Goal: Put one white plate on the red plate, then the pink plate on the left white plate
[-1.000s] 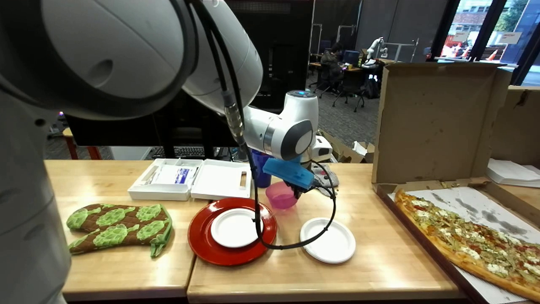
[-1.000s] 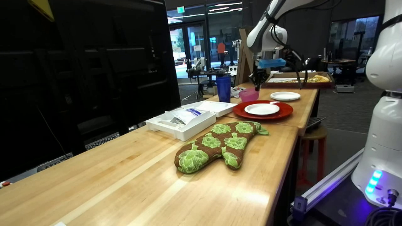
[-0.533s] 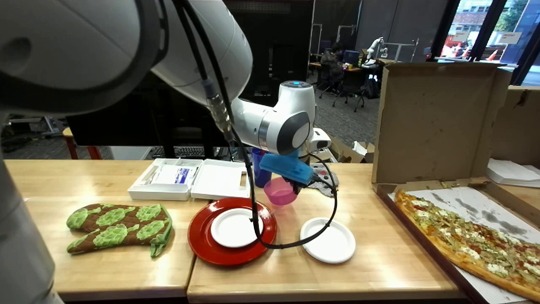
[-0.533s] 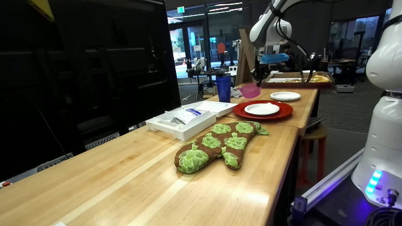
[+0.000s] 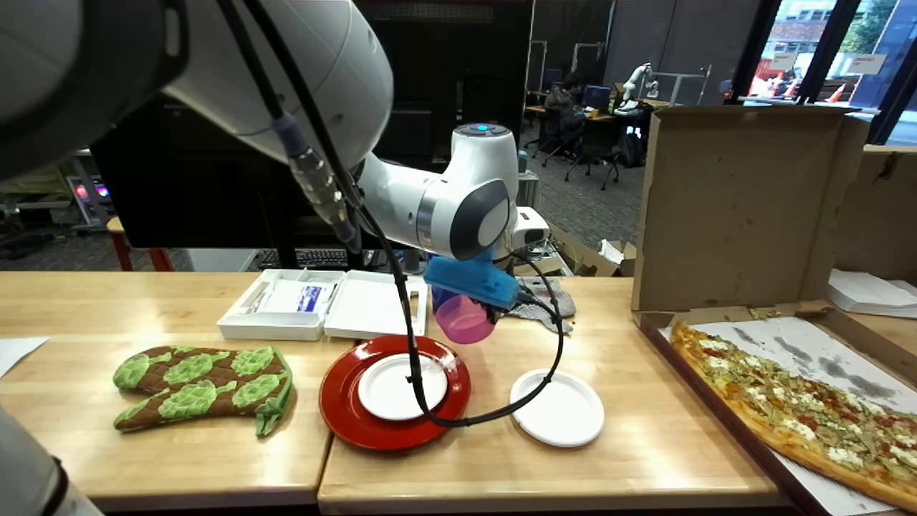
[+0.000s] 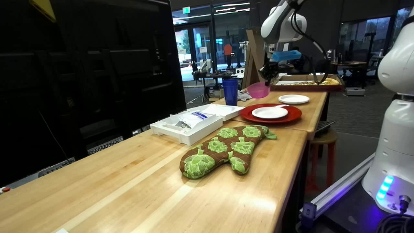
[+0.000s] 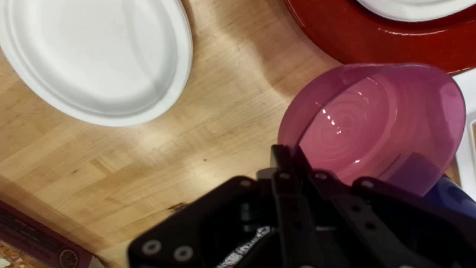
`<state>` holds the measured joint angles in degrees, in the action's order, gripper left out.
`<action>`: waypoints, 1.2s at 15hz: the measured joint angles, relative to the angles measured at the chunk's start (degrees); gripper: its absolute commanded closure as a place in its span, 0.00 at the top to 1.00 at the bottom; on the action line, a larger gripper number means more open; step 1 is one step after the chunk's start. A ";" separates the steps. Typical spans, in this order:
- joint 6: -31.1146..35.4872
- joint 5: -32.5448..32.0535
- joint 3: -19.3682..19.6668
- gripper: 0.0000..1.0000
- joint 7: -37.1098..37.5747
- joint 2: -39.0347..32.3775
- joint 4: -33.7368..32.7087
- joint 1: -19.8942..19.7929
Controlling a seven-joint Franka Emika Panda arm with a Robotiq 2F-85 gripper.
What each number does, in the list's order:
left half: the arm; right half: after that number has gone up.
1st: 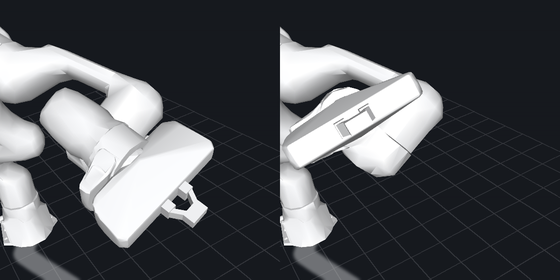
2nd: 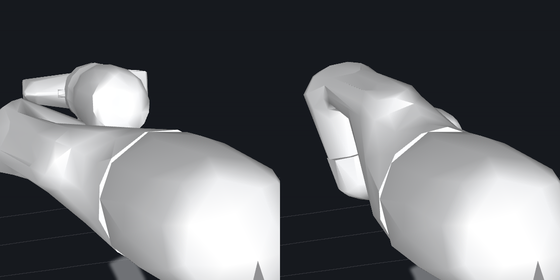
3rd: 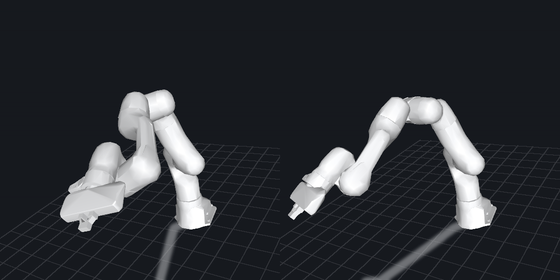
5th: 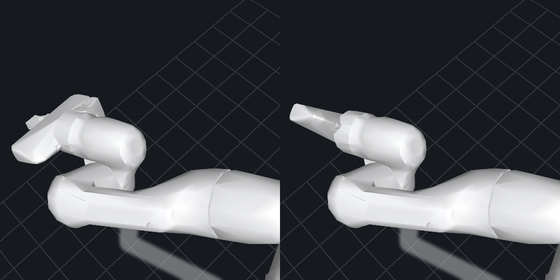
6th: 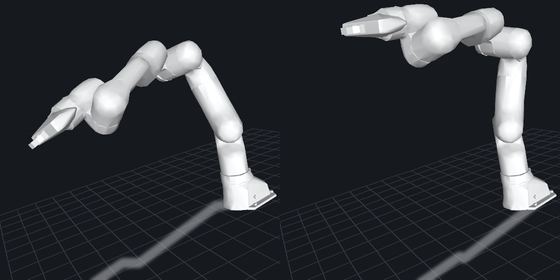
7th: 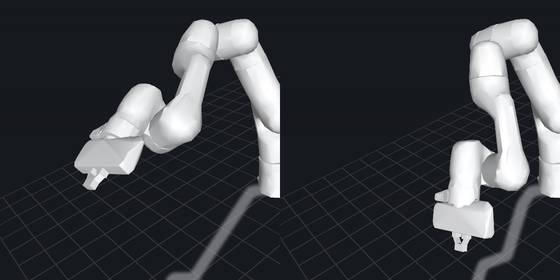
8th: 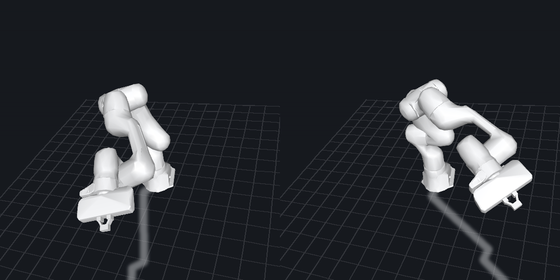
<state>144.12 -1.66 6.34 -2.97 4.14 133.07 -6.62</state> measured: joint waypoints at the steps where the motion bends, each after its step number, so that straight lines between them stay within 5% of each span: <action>1: 0.35 -0.11 -0.15 0.01 0.00 0.80 0.80 0.07; 18: 5.28 -3.12 -2.55 0.01 0.15 10.30 13.80 0.32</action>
<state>149.41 -4.78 3.79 -2.82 14.44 146.87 -6.30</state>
